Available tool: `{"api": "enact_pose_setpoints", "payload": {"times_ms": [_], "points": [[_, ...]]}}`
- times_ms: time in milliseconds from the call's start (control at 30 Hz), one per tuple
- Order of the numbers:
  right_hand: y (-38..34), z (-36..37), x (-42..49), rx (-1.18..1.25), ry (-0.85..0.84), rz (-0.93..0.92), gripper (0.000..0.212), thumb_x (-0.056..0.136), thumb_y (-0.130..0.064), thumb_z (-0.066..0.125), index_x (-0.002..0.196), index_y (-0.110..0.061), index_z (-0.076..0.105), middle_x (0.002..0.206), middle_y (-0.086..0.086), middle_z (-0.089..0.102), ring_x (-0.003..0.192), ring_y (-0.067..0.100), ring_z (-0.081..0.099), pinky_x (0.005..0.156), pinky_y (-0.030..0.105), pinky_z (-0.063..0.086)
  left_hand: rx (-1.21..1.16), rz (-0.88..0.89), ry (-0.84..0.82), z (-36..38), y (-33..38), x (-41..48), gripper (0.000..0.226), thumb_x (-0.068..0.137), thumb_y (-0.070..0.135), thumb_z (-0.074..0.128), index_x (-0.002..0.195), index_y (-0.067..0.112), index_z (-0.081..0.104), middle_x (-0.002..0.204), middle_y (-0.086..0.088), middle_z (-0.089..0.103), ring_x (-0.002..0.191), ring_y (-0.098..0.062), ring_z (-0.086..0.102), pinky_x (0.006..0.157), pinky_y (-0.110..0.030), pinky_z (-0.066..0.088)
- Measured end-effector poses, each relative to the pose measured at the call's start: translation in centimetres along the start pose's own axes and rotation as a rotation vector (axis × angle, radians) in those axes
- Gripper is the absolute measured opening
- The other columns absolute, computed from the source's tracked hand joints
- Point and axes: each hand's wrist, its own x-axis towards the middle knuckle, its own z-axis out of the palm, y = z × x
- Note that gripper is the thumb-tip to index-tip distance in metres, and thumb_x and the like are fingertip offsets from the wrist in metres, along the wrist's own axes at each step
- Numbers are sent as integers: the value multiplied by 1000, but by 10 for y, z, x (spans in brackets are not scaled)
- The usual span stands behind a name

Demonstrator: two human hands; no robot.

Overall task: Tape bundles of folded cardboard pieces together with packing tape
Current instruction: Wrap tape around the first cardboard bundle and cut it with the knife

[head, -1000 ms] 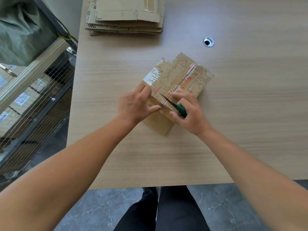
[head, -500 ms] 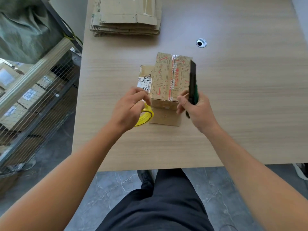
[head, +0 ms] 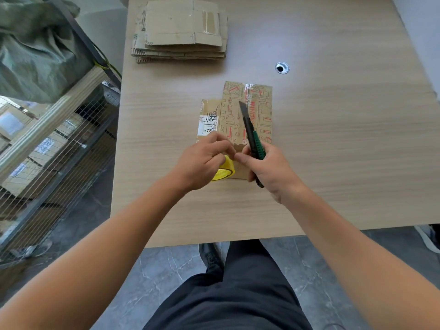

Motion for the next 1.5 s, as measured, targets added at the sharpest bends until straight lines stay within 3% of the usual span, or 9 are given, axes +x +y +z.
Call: {"api": "enact_pose_setpoints", "payload": {"times_ms": [133, 300, 433, 533, 633, 700, 900, 1233, 1500], "points": [[-7, -7, -2, -72, -63, -36, 16, 94, -8, 71, 92, -19, 60, 74, -10, 59, 50, 9, 50, 43, 27, 42, 45, 34, -62, 0, 4, 4, 27, 84, 21, 44, 94, 30, 67, 115, 11, 56, 106, -13, 56, 89, -43, 50], [-6, -14, -4, -339, 83, -61, 19, 92, -20, 74, 79, -14, 61, 68, -7, 56, 60, 12, 50, 61, 39, 48, 127, 15, -82, 0, 3, 5, 26, 92, 27, 52, 108, 34, 70, 107, 17, 60, 96, -4, 55, 86, -33, 49], [-4, -20, -5, -323, 114, -61, 17, 92, -18, 72, 83, -9, 61, 70, -2, 58, 64, 16, 54, 64, 43, 50, -15, -52, -103, -2, 1, 5, 34, 95, 35, 65, 129, 38, 61, 88, 17, 68, 67, 8, 57, 69, -18, 42], [-4, -27, -7, -185, 106, -59, 12, 94, -12, 69, 86, -10, 61, 75, 2, 66, 59, 14, 59, 54, 33, 49, -272, -71, -123, -9, 1, 5, 18, 97, 32, 66, 113, 24, 66, 69, 19, 65, 60, 2, 57, 60, -14, 46], [-6, -31, -9, -48, 95, -111, 12, 95, -11, 65, 85, -15, 58, 70, -5, 67, 50, 11, 53, 46, 22, 42, -445, -51, -174, -11, 7, 5, 18, 100, 32, 57, 109, 21, 69, 88, 8, 65, 79, -10, 59, 67, -25, 49], [-6, -34, -10, -45, 84, -143, 13, 96, -8, 65, 86, -14, 58, 68, -5, 65, 51, 11, 50, 47, 23, 42, -517, -35, -260, -13, 10, 4, 23, 101, 33, 55, 116, 21, 67, 84, 2, 65, 73, -15, 60, 62, -27, 48], [11, -74, -1, 6, 338, -54, 13, 96, -10, 66, 85, -14, 60, 58, -5, 58, 45, 9, 48, 41, 22, 39, 108, -100, -246, -60, -24, 20, 11, 95, 40, 67, 96, 30, 71, 56, 1, 61, 48, -7, 50, 60, -26, 42], [71, -75, 44, 62, 404, 113, 9, 89, -22, 67, 85, -20, 58, 64, -1, 62, 54, 15, 54, 48, 30, 45, 451, -171, -238, -42, -53, 79, 30, 94, 58, 58, 78, 33, 66, 56, 20, 65, 50, 4, 53, 57, -25, 35], [99, -70, 74, -40, 327, 52, 13, 97, -22, 63, 86, -20, 57, 63, -7, 60, 55, 11, 55, 51, 29, 49, 574, -235, -162, -22, -84, 88, 31, 96, 56, 56, 85, 30, 66, 61, 13, 67, 54, 4, 53, 54, -24, 31]]}}
